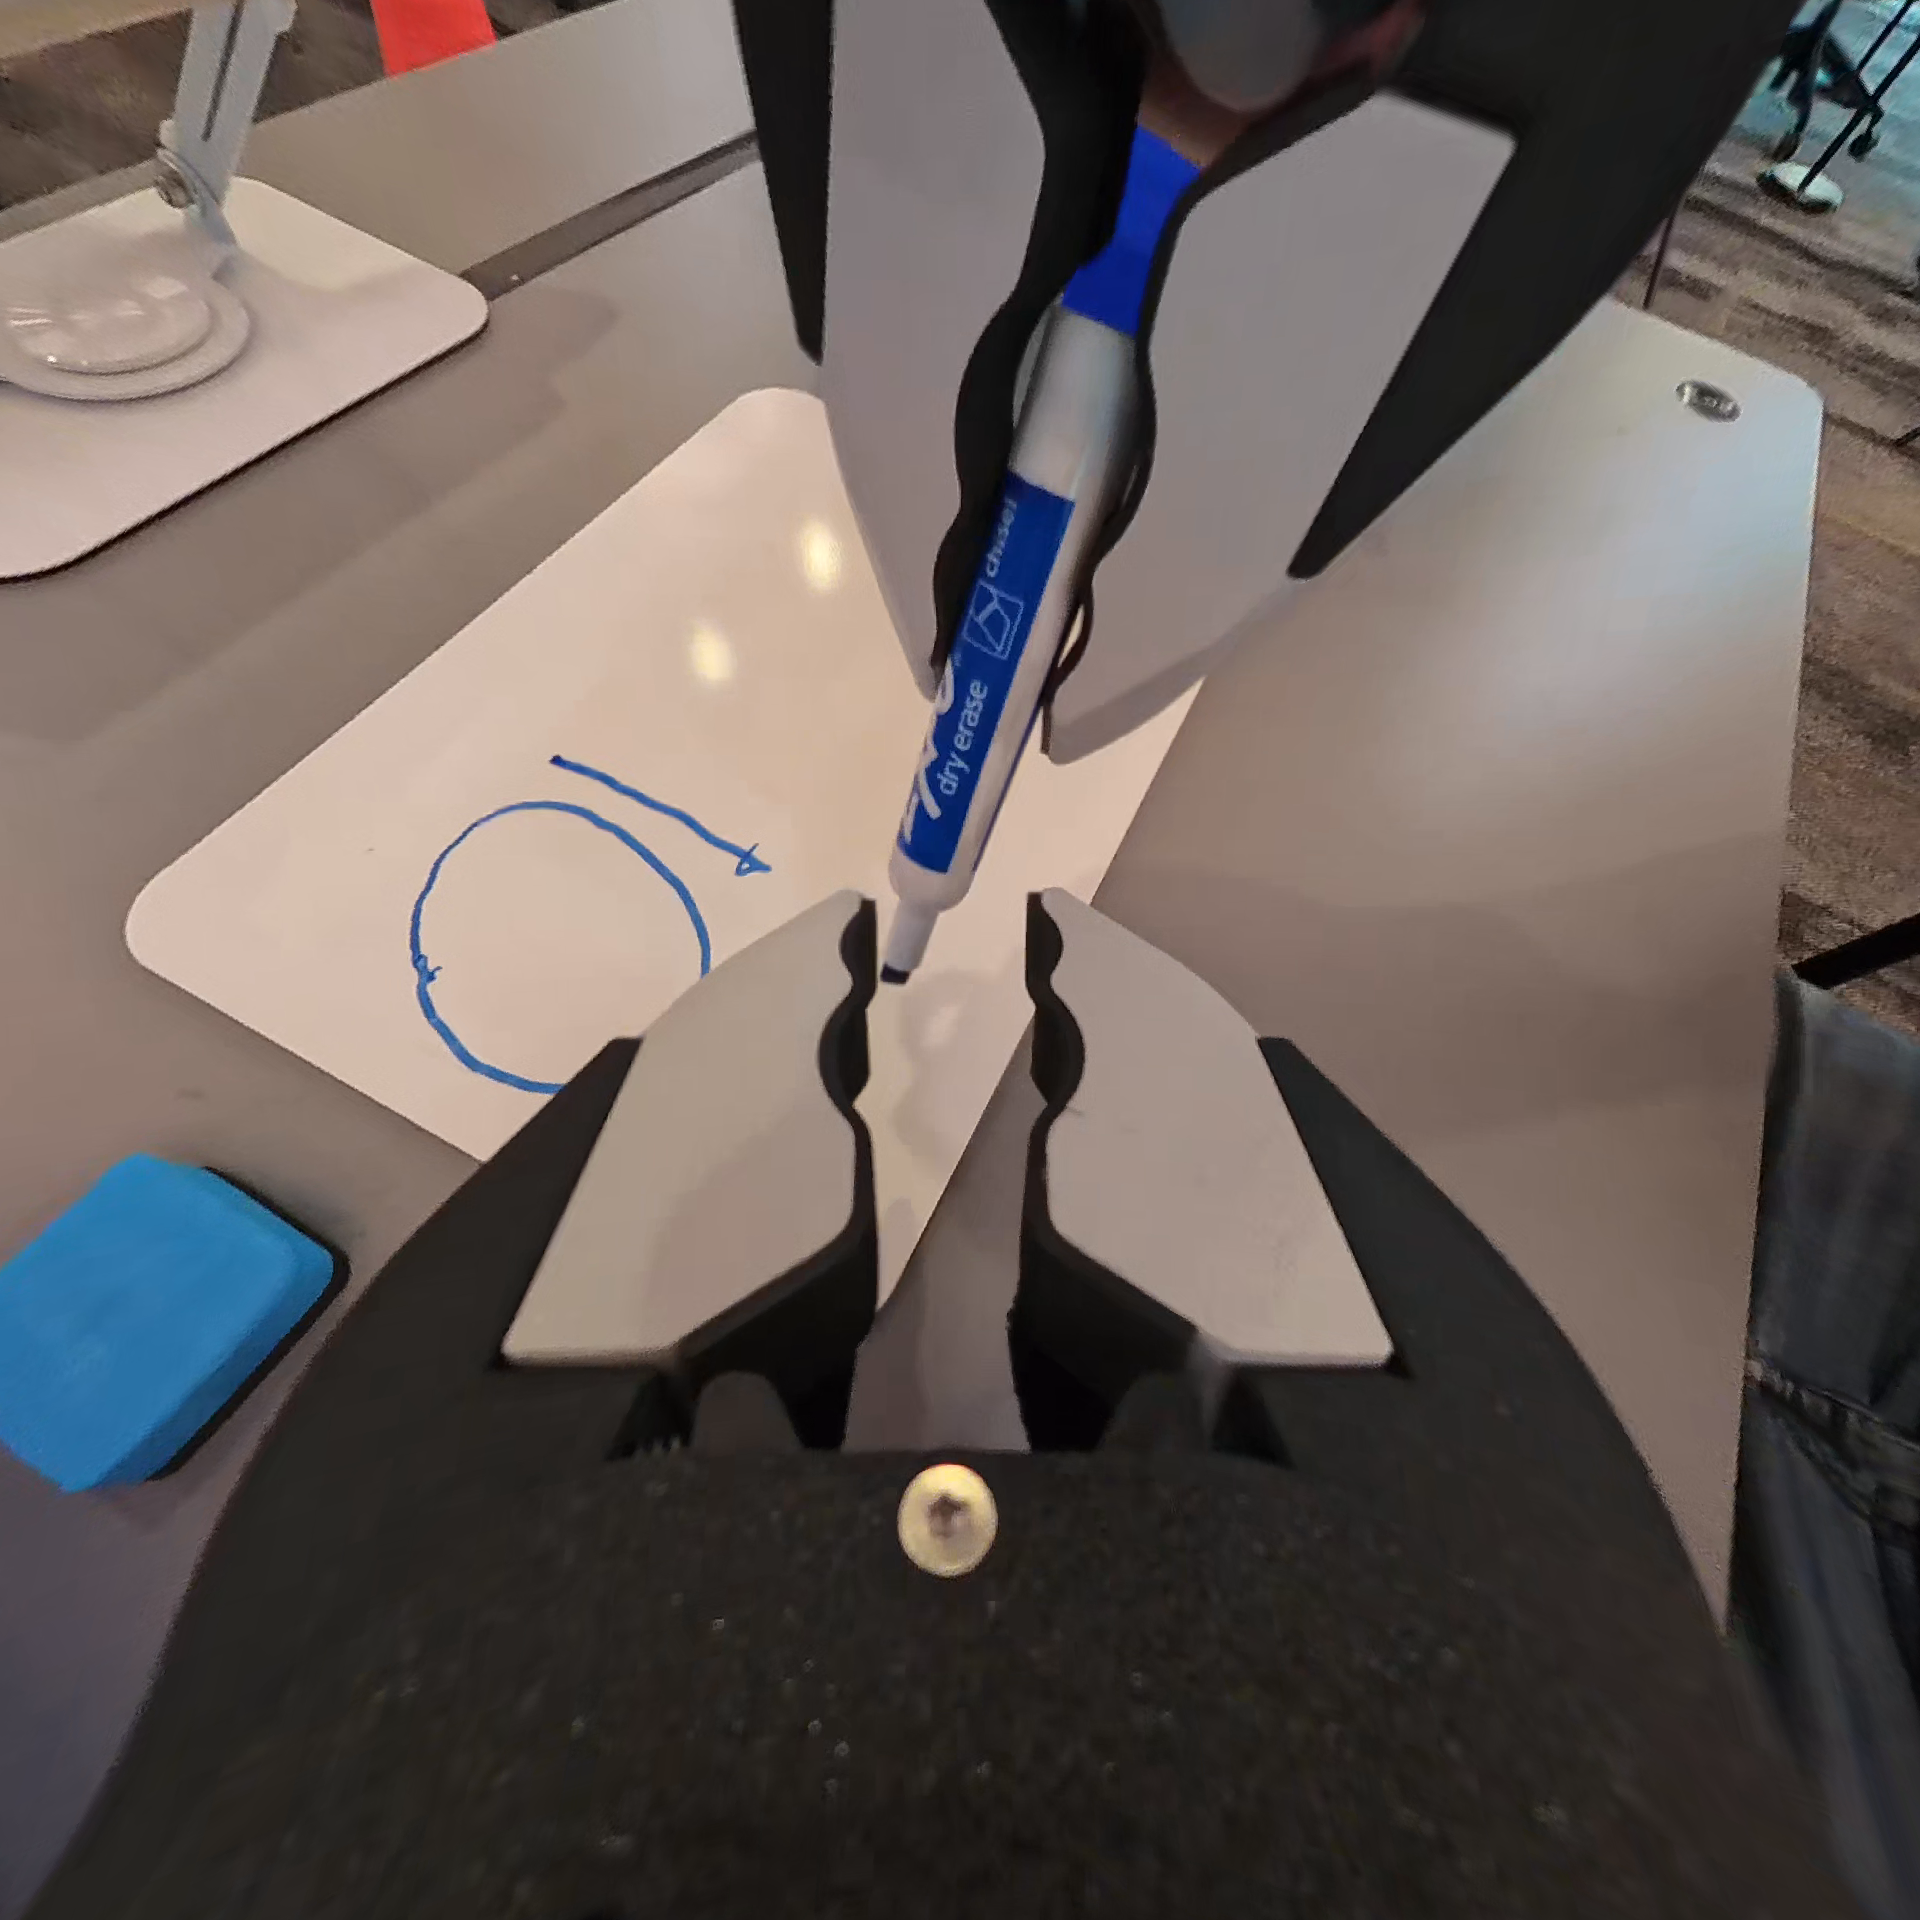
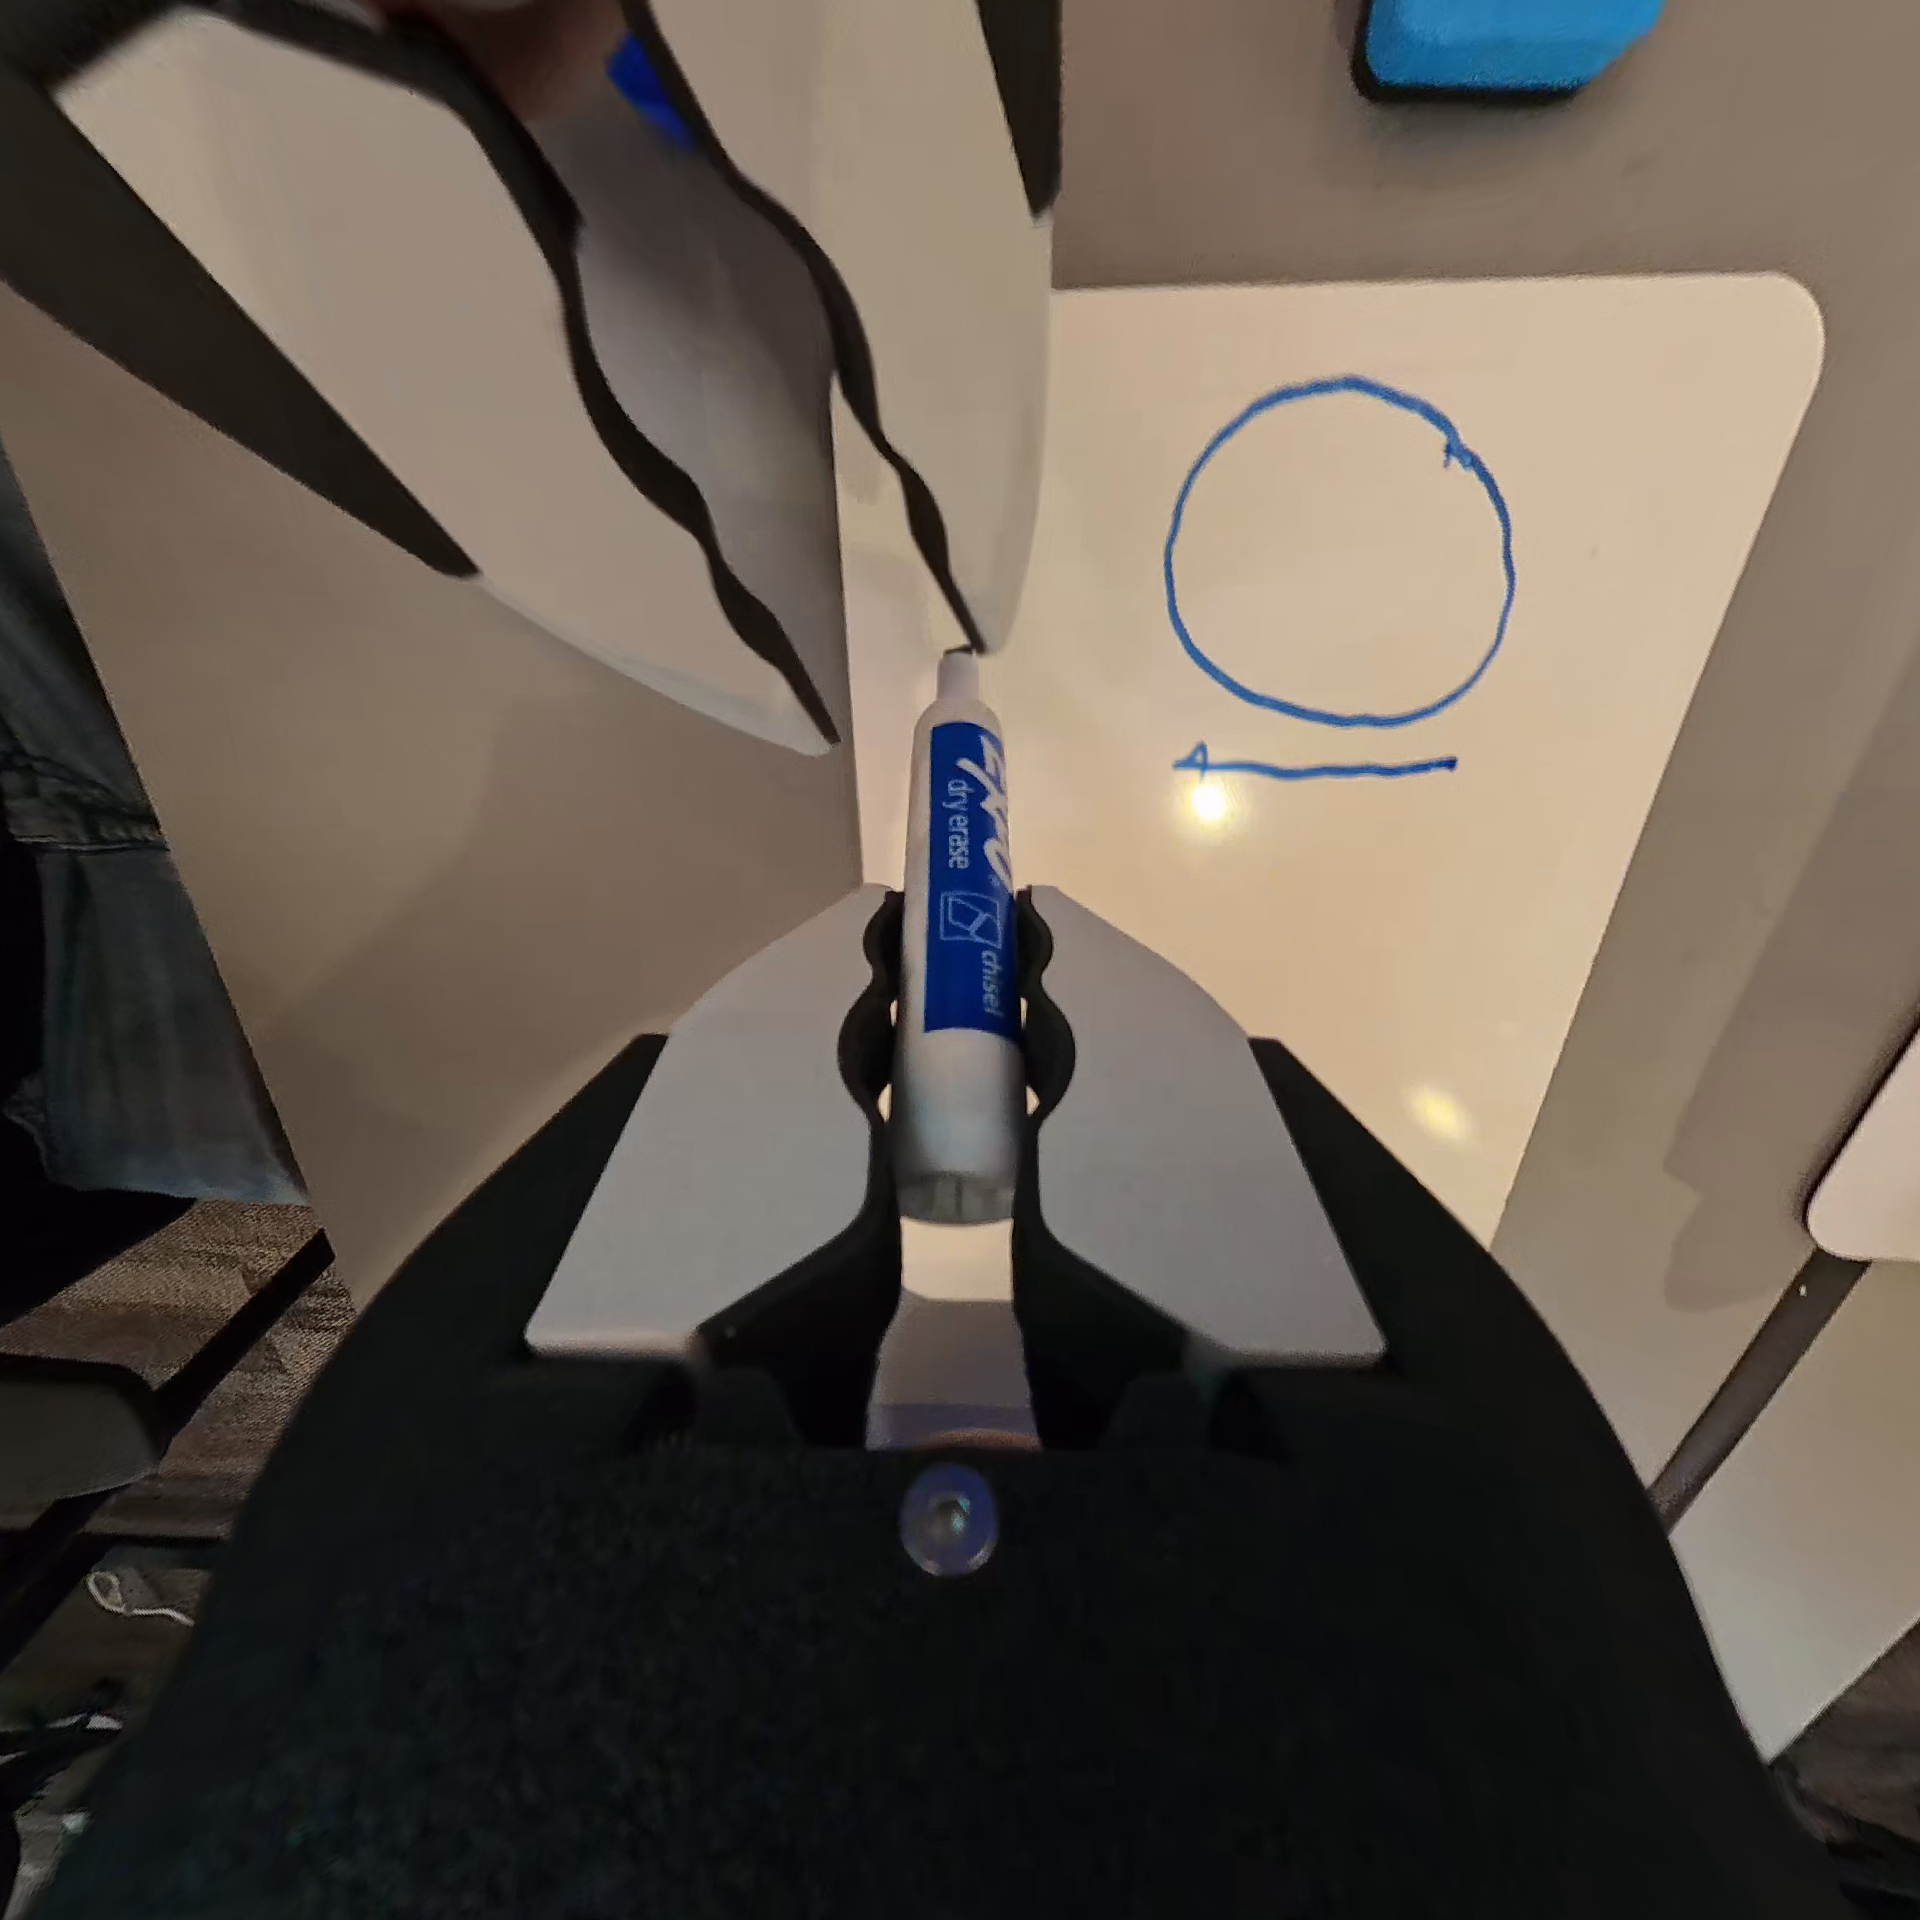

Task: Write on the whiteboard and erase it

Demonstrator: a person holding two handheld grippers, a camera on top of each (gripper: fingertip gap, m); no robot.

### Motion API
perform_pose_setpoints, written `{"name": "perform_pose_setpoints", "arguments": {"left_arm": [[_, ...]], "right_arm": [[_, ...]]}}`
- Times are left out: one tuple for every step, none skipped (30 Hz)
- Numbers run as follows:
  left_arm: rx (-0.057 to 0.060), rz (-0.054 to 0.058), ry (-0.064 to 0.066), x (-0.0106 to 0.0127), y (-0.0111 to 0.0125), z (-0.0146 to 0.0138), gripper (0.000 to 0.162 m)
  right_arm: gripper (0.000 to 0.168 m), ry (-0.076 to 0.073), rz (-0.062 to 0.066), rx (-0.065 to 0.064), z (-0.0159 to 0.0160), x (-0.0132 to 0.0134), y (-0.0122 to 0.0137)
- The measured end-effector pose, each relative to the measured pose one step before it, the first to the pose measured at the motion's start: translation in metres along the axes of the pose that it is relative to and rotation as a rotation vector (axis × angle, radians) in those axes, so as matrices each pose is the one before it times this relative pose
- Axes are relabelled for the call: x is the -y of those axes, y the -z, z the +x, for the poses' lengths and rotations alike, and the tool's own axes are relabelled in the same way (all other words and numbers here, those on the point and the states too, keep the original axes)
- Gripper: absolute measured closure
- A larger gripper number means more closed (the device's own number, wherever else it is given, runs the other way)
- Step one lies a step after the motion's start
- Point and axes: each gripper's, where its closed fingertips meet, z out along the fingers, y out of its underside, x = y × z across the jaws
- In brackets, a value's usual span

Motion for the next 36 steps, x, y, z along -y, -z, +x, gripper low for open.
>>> {"name": "perform_pose_setpoints", "arguments": {"left_arm": [[-0.0042, -0.01, -0.0142, -0.00306, -0.0006, 0.00018, 0.135], [0.0049, -0.0014, -0.0151, -0.00158, -0.00037, -0.00038, 0.134], [0.0024, 0.0066, -0.0134, -0.0003, -0.00039, 0.00037, 0.132], [0.0065, 0.0068, -0.01, 0.00034, -0.00035, -0.0003, 0.131], [0.0016, 0.0044, -0.006, 0.00053, -0.00036, 0.00021, 0.131], [-0.0059, 0.0024, -0.0033, 0.00025, -0.00054, 0.00108, 0.131], [-0.0102, -0.0016, -0.0026, -0.0004, -0.00083, 0.00178, 0.131], [-0.0001, -0.0059, -0.0045, -0.00118, -0.00093, 0.00036, 0.132], [0.0109, -0.0006, -0.0094, -0.00067, -0.00045, -0.00094, 0.14], [0.0047, 0.0126, -0.0122, 0.00101, 0.00021, 0.00034, 0.146], [0.0091, 0.0187, -0.0106, 0.0021, 0.00077, -0.00006, 0.147], [0.004, 0.0103, -0.0067, 0.00156, 0.00048, 0.00019, 0.147], [-0.009, 0.0006, 0.0057, 0.00054, -0.00003, 0.00136, 0.147], [-0.006, -0.0002, 0.006, 0.0004, -0.0003, 0.00069, 0.147], [0.0009, 0.0119, 0.002, 0.00152, -0.00014, -0.00001, 0.148], [-0.0084, 0.0218, 0.0126, 0.00251, 0.00011, 0.00093, 0.148], [-0.0178, 0.0252, 0.0206, 0.00314, 0.00051, 0.00149, 0.148], [-0.0154, 0.0262, 0.0235, 0.00317, 0.00081, 0.00079, 0.148], [-0.023, 0.0261, 0.0194, 0.00324, 0.00115, 0.00199, 0.148], [-0.0153, 0.027, 0.0114, 0.00355, 0.00163, 0.00134, 0.148], [-0.0107, 0.0291, 0.0087, 0.00411, 0.00207, 0.00092, 0.148], [-0.0104, 0.022, 0.013, 0.00345, 0.00185, 0.0005, 0.148], [-0.0092, 0.0086, 0.0147, 0.00196, 0.00145, 0.00013, 0.148], [0.0025, 0.01, 0.0073, 0.00211, 0.00149, -0.00123, 0.148], [0.0033, 0.0138, 0.0024, 0.00208, 0.00149, -0.00093, 0.148], [-0.0086, 0.0067, 0.003, 0.00101, 0.00095, 0.00084, 0.148], [-0.003, 0.0021, -0.0007, 0.00033, 0.00054, 0.00024, 0.148], [0.0046, 0.0014, -0.0041, -0.00024, -0.00004, -0.00045, 0.148], [-0.0009, -0.0077, -0.0019, -0.00154, -0.00063, 0.0, 0.148], [-0.0083, -0.0099, -0.0037, -0.00206, -0.00112, 0.00135, 0.148], [0.0032, -0.0121, -0.0075, -0.00253, -0.0013, 0.0, 0.148], [0.0069, -0.0082, -0.0083, -0.00198, -0.0013, -0.00049, 0.148], [-0.0056, -0.0082, -0.002, -0.00191, -0.00154, 0.00115, 0.148], [-0.0039, -0.0091, 0.0009, -0.00158, -0.00159, 0.00074, 0.148], [0.0037, -0.0023, -0.0026, -0.00066, -0.00138, -0.0001, 0.148], [-0.0018, -0.005, -0.0024, -0.00094, -0.0014, 0.00067, 0.148]], "right_arm": [[0.149, 0.007, 0.0061, 0.0059, -0.00182, 0.00427, -0.00081], [0.149, 0.006, 0.0015, 0.0083, -0.00197, 0.00359, -0.0008], [0.149, 0.0083, -0.0017, 0.0076, -0.00193, 0.00302, -0.00077], [0.149, 0.0083, -0.0017, 0.0044, -0.00142, 0.00291, -0.00076], [0.149, 0.0063, -0.0005, 0.0056, -0.00137, 0.00291, -0.00041], [0.149, 0.0066, 0.0034, 0.0056, -0.00127, 0.0032, 0.00025], [0.149, 0.0067, 0.0121, 0.0062, -0.00115, 0.00402, 0.00099], [0.149, 0.0043, 0.0253, 0.0152, -0.00239, 0.00544, 0.00194], [0.149, -0.0003, 0.0308, 0.0214, -0.00314, 0.00583, 0.00265], [0.149, -0.0022, 0.0258, 0.0159, -0.0023, 0.00457, 0.00248], [0.149, -0.0029, 0.0127, 0.0066, -0.00076, 0.00198, 0.00196], [0.149, -0.0035, 0.0091, 0.0048, -0.00039, 0.00066, 0.00141], [0.149, -0.0002, 0.0112, 0.0061, -0.00051, 0.00016, 0.00084], [0.148, 0.0053, 0.0161, 0.0006, 0.00011, 0.00035, 0.00047], [0.145, 0.0091, 0.0276, -0.0126, 0.00184, 0.0011, 0.00107], [0.143, 0.0058, 0.0433, -0.0176, 0.00245, 0.00215, 0.00197], [0.141, -0.0046, 0.0488, -0.0086, 0.00132, 0.00206, 0.00294], [0.138, -0.0131, 0.053, -0.0045, 0.00061, 0.00178, 0.00403], [0.131, -0.0153, 0.0669, -0.0078, 0.00087, 0.00279, 0.00514], [0.127, -0.0157, 0.0726, -0.0144, 0.00168, 0.00262, 0.00606], [0.126, -0.0179, 0.0745, -0.018, 0.00248, 0.00178, 0.00686], [0.125, -0.0228, 0.0925, -0.0056, 0.0012, 0.00378, 0.00703], [0.125, -0.0316, 0.1134, 0.0108, -0.00069, 0.0064, 0.00674], [0.126, -0.0387, 0.1193, 0.023, -0.00204, 0.00742, 0.00577], [0.125, -0.0396, 0.1067, 0.0291, -0.00257, 0.00591, 0.00381], [0.123, -0.0336, 0.0795, 0.0194, -0.00122, 0.00257, 0.00197], [0.123, -0.0238, 0.0588, 0.0086, 0.0001, 0.00004, 0.00034], [0.123, -0.0165, 0.0492, 0.0095, -0.00028, -0.00074, -0.00076], [0.123, -0.013, 0.0472, 0.0134, -0.00097, -0.00009, -0.00109], [0.123, -0.0125, 0.0491, 0.0115, -0.00058, 0.00088, -0.00145], [0.123, -0.0134, 0.0354, 0.0094, 0.00006, -0.00018, -0.00181], [0.123, -0.0138, 0.0132, 0.0117, -0.00011, -0.00261, -0.00263], [0.125, -0.0085, 0.0033, 0.0077, 0.00024, -0.00345, -0.00299], [0.13, 0.0017, -0.0016, 0.0012, 0.00049, -0.00385, -0.00276], [0.141, 0.0085, -0.0156, -0.0001, 0.00022, -0.00537, -0.0025], [0.146, 0.0114, -0.0137, -0.0078, 0.00097, -0.00436, -0.00188]]}}
